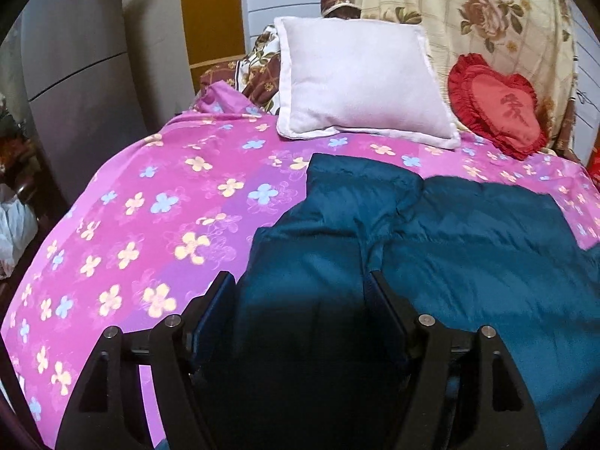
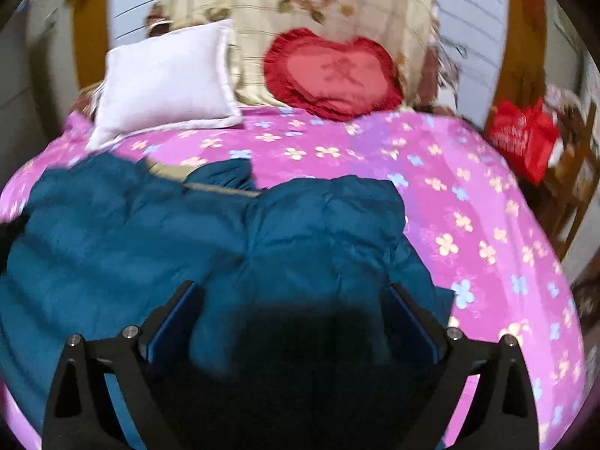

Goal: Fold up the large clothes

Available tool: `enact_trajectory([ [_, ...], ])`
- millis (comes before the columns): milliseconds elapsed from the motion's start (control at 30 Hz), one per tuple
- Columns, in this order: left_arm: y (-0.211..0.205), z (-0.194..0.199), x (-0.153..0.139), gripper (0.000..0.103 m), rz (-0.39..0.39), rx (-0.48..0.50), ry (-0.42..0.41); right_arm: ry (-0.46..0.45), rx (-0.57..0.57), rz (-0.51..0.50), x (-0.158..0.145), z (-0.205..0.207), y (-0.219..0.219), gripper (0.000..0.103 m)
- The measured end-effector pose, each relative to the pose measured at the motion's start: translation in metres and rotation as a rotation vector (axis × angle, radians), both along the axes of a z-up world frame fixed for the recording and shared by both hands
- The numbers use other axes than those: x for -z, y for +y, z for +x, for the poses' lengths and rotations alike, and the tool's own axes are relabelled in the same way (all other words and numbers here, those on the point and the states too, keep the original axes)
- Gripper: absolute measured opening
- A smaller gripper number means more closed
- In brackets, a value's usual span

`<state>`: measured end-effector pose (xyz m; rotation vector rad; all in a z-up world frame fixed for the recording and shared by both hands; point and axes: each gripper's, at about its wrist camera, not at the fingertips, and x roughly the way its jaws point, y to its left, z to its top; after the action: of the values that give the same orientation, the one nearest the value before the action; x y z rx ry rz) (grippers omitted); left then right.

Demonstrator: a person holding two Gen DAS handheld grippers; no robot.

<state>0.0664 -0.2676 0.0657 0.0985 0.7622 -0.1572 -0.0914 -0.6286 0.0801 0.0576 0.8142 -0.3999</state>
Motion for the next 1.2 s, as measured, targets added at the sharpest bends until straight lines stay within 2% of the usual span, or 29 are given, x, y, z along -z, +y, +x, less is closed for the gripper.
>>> enact_trajectory([
  [100,0.009,-0.015,-0.005,0.053,-0.005,0.025,-0.009,-0.029,0.012,-0.048,-0.005,-0.019,0.007,0.1],
  [200,0.019,-0.028,-0.007,0.053,0.0,0.036,-0.017,-0.078,0.095,-0.011,-0.005,-0.039,-0.005,0.1],
  [300,0.029,-0.037,-0.004,0.053,0.017,0.034,-0.008,0.003,0.139,0.042,0.016,-0.039,-0.022,0.098],
  [433,0.044,-0.047,0.002,0.053,0.016,0.021,0.017,0.009,0.146,0.074,0.023,-0.043,-0.03,0.098],
  [500,0.053,-0.053,0.004,0.053,0.009,0.017,0.026,0.016,0.165,0.079,0.019,-0.048,-0.03,0.095],
  [600,0.063,-0.061,0.008,0.053,0.0,0.015,0.036,-0.044,0.168,0.099,0.004,-0.065,-0.024,0.094],
  [767,0.08,-0.071,0.021,0.053,-0.063,-0.001,0.077,-0.129,0.117,0.16,-0.011,-0.09,-0.011,0.094],
  [900,0.091,-0.076,0.032,0.053,-0.148,-0.021,0.1,-0.075,0.09,0.15,0.004,-0.089,-0.009,0.094],
  [1000,0.09,-0.081,0.035,0.053,-0.147,-0.023,0.087,0.014,0.102,0.14,0.027,-0.088,-0.013,0.093],
  [1100,0.085,-0.084,0.036,0.053,-0.112,-0.008,0.064,-0.001,0.137,0.116,0.015,-0.097,-0.015,0.09],
  [1200,0.087,-0.083,0.038,0.053,-0.13,-0.014,0.065,-0.09,0.178,0.08,-0.013,-0.112,-0.012,0.09],
])
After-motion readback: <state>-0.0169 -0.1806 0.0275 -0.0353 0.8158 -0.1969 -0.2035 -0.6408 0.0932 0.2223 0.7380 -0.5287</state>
